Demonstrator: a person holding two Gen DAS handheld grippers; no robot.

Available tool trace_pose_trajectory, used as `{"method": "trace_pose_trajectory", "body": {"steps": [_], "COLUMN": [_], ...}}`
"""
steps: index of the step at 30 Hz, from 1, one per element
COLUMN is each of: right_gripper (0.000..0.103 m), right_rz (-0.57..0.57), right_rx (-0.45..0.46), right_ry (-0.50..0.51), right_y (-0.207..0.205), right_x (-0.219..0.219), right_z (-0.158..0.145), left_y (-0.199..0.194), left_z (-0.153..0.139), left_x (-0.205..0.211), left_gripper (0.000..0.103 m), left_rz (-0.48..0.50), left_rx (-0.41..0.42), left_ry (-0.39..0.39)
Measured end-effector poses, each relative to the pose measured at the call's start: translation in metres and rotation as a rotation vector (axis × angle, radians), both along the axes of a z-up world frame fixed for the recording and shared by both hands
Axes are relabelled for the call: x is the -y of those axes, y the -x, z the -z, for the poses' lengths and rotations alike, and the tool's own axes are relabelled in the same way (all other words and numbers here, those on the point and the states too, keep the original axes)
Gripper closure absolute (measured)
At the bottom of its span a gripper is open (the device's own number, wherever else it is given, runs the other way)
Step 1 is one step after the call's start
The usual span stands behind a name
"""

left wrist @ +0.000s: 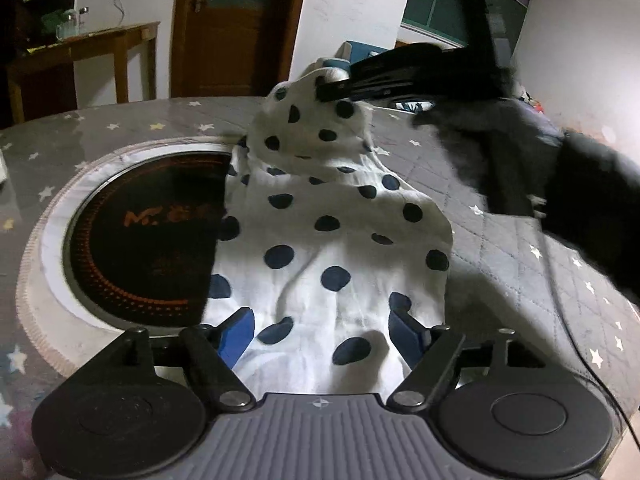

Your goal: Fold clothes

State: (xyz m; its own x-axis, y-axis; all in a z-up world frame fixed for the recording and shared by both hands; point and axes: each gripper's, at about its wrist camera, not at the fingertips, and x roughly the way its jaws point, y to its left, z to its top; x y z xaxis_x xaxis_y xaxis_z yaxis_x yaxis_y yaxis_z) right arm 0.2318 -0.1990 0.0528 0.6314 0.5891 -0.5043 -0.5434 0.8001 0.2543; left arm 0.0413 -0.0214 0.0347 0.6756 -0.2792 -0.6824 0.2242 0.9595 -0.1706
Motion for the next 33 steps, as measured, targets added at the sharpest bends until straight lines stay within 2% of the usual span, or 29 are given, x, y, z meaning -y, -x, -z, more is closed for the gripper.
{"method": "trace_pose_trajectory", "body": {"steps": [8, 17, 24, 27, 33], "right_gripper": [0.093, 0.093, 0.093, 0.093, 0.092], "right_rz": [-0.142, -0.232, -0.348, -0.440, -0.607], "right_rx": [0.016, -0.031, 0.023, 0.061, 0.124], "right_ry": [-0.077, -0.149, -0.107, -0.075, 0.148], "right_y": [0.114, 0.211, 0.249, 0.266, 0.302], "right_x": [0.003, 0.014, 0.001, -0.005, -0.018], "right_z": [-0.029, -0.016, -0.022, -0.024, -0.005], "left_y": [0.026, 0.057, 0.072, 0.074, 0.073], "left_z": [-0.010, -0.037, -0.067, -0.080, -0.090], "left_x": [-0.012, -0.039, -0.070, -0.075, -0.062], "left_gripper": [0.023, 0.021, 0.020, 0.019, 0.019], "left_rz": [-0.037, -0.108, -0.221, -0.228, -0.159], "left_rx": [0.033, 0.113, 0.200, 0.231, 0.263], "left_ry": [-0.014, -0.030, -0.008, 0.010, 0.038]}}
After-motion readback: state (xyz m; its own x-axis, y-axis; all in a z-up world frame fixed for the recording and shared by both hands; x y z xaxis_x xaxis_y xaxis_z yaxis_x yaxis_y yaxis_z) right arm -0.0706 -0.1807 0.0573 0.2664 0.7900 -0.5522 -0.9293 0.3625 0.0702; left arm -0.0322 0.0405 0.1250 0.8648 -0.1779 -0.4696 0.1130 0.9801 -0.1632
